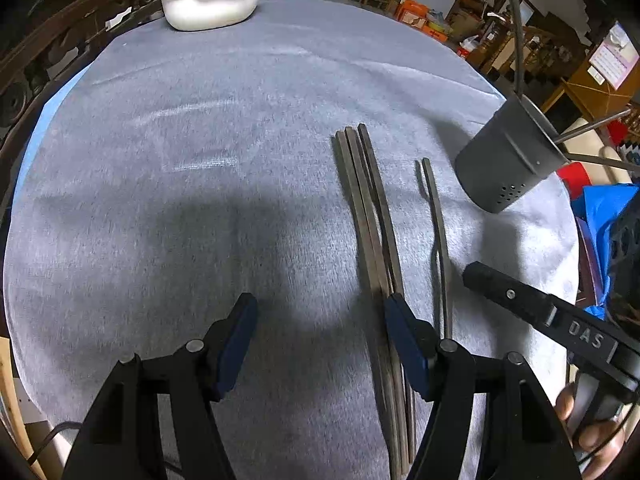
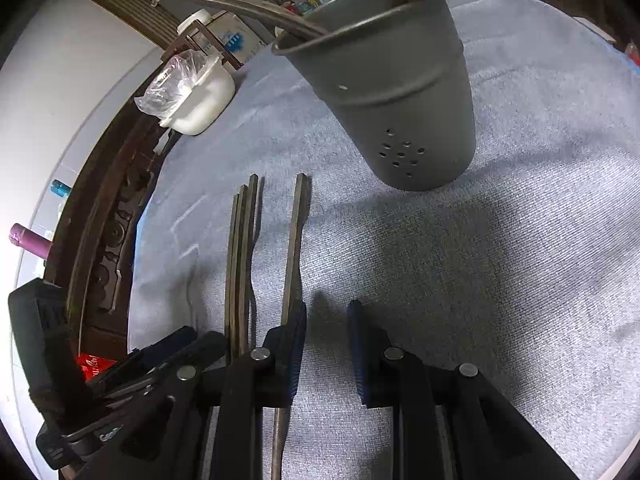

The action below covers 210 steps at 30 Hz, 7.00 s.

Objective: Organize utensils
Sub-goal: 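Bring both open tools back over the remaining chopsticks, then close the left tool on one chopstick while the right tool grasps another, then lift the left tool's chopstick into the grey cup and open while the right tool does likewise, then move both open tools back down over the remaining chopsticks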

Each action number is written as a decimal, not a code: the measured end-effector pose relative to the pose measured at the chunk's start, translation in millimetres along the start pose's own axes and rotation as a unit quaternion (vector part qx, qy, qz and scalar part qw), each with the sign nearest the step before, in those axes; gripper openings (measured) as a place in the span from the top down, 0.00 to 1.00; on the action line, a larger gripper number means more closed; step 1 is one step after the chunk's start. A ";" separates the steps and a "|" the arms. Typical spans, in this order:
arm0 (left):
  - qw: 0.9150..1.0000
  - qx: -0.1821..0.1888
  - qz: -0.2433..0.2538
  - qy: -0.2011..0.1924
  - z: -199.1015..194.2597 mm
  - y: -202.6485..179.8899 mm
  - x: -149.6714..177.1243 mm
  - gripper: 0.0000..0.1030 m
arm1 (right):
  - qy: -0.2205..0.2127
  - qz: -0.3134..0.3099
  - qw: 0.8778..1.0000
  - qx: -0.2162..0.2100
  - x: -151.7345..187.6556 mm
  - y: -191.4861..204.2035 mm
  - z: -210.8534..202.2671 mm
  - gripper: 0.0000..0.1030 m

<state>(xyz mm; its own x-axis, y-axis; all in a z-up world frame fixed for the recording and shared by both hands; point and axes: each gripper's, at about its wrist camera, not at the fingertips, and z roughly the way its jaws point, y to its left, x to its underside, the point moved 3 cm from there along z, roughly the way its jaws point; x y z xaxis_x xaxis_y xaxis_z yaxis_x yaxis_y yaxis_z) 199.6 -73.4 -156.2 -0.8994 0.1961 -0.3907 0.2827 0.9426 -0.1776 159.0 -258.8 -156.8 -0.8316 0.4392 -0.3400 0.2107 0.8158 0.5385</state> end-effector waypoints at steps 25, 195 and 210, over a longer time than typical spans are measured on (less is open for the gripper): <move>0.998 0.003 0.065 0.012 -3.9 16.8 3.1 0.39 | -0.009 -0.021 1.000 0.000 -24.7 26.0 0.9 0.76; 0.988 -0.110 0.031 -0.099 -94.4 23.2 17.9 0.34 | -0.106 -0.073 0.992 -0.008 21.2 30.5 -73.4 0.52; 0.991 -0.096 0.001 -0.097 -87.5 50.4 16.3 0.34 | -0.042 -0.140 0.989 0.030 -25.2 81.5 5.0 0.69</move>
<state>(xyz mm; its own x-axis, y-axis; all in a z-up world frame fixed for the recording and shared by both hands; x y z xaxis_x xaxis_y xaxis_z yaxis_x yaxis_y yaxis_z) 170.0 1.0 -92.6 -0.8130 0.1591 -0.5602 0.1986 0.9800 -0.0099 199.7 -201.5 -108.3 -0.8165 0.2197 -0.5339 0.0096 0.9298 0.3679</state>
